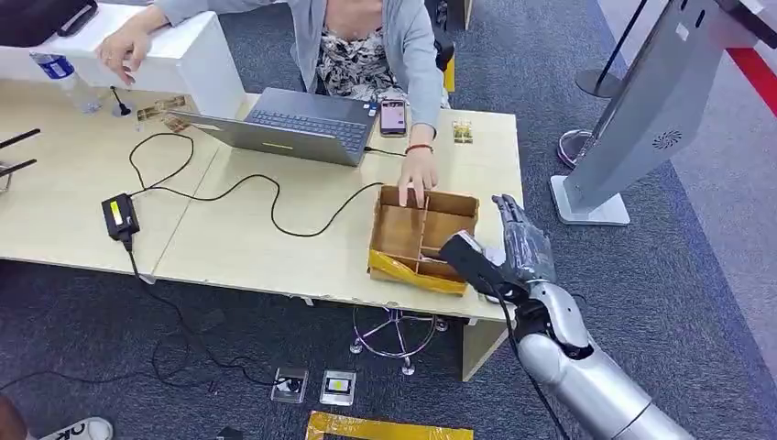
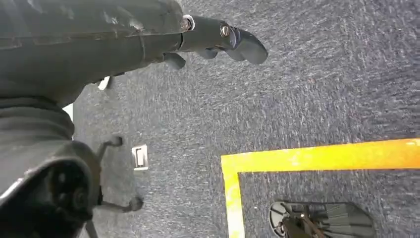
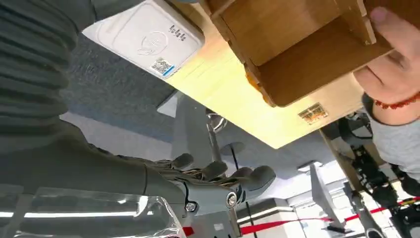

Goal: Pass the card to the sensor for recognition and then transmit it.

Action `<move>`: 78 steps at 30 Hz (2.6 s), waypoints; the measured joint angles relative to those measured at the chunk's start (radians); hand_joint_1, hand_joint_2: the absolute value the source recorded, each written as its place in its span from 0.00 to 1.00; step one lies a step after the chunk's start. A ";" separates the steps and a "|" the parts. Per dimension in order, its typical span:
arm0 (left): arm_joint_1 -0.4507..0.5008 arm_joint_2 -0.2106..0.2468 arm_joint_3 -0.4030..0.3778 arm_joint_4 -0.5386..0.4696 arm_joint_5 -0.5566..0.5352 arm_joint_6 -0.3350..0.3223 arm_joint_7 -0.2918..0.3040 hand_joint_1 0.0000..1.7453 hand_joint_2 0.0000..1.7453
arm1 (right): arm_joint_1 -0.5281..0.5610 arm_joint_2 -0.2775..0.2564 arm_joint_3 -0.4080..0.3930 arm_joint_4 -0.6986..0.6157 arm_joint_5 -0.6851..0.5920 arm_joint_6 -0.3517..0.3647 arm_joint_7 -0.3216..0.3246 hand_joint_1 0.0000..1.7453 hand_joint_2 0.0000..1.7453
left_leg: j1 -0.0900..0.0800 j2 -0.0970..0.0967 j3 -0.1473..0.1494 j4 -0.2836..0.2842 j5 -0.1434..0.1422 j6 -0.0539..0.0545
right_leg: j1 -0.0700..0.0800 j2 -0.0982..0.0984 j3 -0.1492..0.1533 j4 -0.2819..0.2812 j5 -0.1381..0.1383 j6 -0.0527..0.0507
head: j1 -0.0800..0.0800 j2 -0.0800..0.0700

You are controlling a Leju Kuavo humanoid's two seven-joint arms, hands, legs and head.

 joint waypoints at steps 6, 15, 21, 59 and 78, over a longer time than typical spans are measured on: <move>0.000 -0.010 0.000 0.000 -0.024 -0.001 -0.013 0.00 0.00 | -0.039 -0.049 0.087 -0.003 -0.139 -0.054 0.013 0.00 1.00 | 0.000 0.000 0.000 0.000 0.000 0.000 | 0.000 0.000 0.000 0.000 0.000 0.000 | 0.000 0.000; 0.000 -0.015 0.000 0.000 -0.020 -0.008 -0.023 0.00 0.00 | -0.018 -0.081 0.180 -0.012 -0.105 -0.171 0.024 0.00 1.00 | 0.000 0.000 0.000 0.000 0.000 0.000 | 0.000 0.000 0.000 0.000 0.000 0.000 | 0.000 0.000; -0.002 -0.011 0.001 0.000 0.015 -0.034 -0.008 0.00 0.00 | 0.095 0.013 0.184 -0.018 0.244 -0.203 0.173 0.00 1.00 | 0.002 0.001 -0.001 -0.001 0.000 -0.001 | 0.002 -0.001 0.000 0.000 -0.001 -0.001 | 0.000 0.000; -0.003 0.019 0.002 0.000 -0.018 -0.053 0.007 0.00 0.00 | 0.059 0.289 -0.146 0.282 0.529 -0.131 0.052 0.00 1.00 | 0.003 0.000 0.000 0.000 0.001 -0.002 | 0.003 0.000 0.000 0.001 0.000 -0.002 | 0.000 0.000; -0.002 0.019 0.002 0.000 -0.030 -0.050 0.010 0.00 0.00 | 0.062 0.283 -0.144 0.333 0.449 -0.176 0.036 0.00 1.00 | 0.003 0.000 0.000 0.000 0.001 -0.002 | 0.003 0.001 -0.001 0.001 0.000 -0.002 | 0.000 0.000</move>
